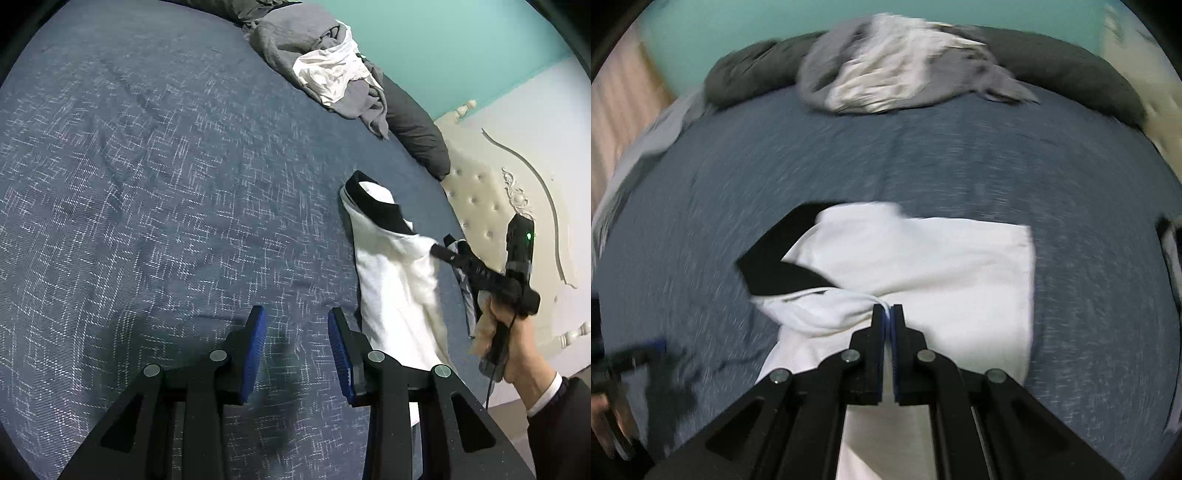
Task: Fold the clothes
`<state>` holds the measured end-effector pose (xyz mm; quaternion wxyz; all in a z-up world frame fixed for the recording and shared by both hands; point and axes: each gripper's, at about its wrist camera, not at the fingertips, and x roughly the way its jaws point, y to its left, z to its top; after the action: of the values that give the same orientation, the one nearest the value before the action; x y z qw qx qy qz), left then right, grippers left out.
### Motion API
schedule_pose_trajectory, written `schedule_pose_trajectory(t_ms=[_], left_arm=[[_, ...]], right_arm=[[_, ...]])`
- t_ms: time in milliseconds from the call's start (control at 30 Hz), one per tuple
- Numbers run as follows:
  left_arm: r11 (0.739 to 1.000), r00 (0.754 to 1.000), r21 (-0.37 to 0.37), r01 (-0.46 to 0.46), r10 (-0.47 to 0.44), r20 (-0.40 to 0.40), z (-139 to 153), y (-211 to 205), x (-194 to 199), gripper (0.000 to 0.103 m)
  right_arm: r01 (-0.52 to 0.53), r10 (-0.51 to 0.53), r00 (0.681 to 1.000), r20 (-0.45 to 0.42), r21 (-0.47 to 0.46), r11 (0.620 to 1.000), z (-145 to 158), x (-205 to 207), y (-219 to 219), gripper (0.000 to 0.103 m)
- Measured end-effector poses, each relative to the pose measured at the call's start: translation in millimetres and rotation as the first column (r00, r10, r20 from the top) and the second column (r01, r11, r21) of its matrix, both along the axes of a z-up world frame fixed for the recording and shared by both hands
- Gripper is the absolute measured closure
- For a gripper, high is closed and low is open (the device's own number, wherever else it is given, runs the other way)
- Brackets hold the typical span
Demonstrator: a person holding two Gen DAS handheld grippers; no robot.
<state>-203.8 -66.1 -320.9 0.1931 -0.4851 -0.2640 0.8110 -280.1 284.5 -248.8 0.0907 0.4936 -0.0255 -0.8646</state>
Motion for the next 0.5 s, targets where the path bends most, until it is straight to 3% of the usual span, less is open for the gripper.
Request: schedule_pose_trajectory(t_ms=[233, 300, 367, 433, 500], left_arm=[[1.0, 1.0, 0.004, 0.005, -0.005, 0.001, -0.4, 0.3, 0.3, 0.066], [1.0, 1.0, 0.005, 0.007, -0.007, 0.002, -0.5, 0.4, 0.4, 0.066], [1.0, 1.0, 0.005, 0.009, -0.009, 0.002, -0.4, 1.9, -2.0, 0.066], [1.0, 1.0, 0.006, 0.01, -0.01, 0.001, -0.4, 2.3, -2.6, 0.066], [1.0, 1.0, 0.006, 0.011, -0.011, 0.001, -0.4, 2.8, -3.2, 0.066]], right_arm=[[0.187, -0.181, 0.976, 0.124, -0.04, 0.981, -27.7, -19.6, 37.8, 0.1], [0.169, -0.166, 0.983, 0.082, -0.039, 0.985, -22.0, -15.7, 33.7, 0.1], [0.144, -0.143, 0.989, 0.042, -0.034, 0.989, -14.8, -9.4, 28.9, 0.091], [0.089, -0.089, 0.996, -0.006, -0.065, 0.994, -6.0, 0.9, 22.4, 0.081], [0.003, -0.004, 1.0, -0.016, -0.091, 0.996, -2.4, 14.6, 9.2, 0.079]])
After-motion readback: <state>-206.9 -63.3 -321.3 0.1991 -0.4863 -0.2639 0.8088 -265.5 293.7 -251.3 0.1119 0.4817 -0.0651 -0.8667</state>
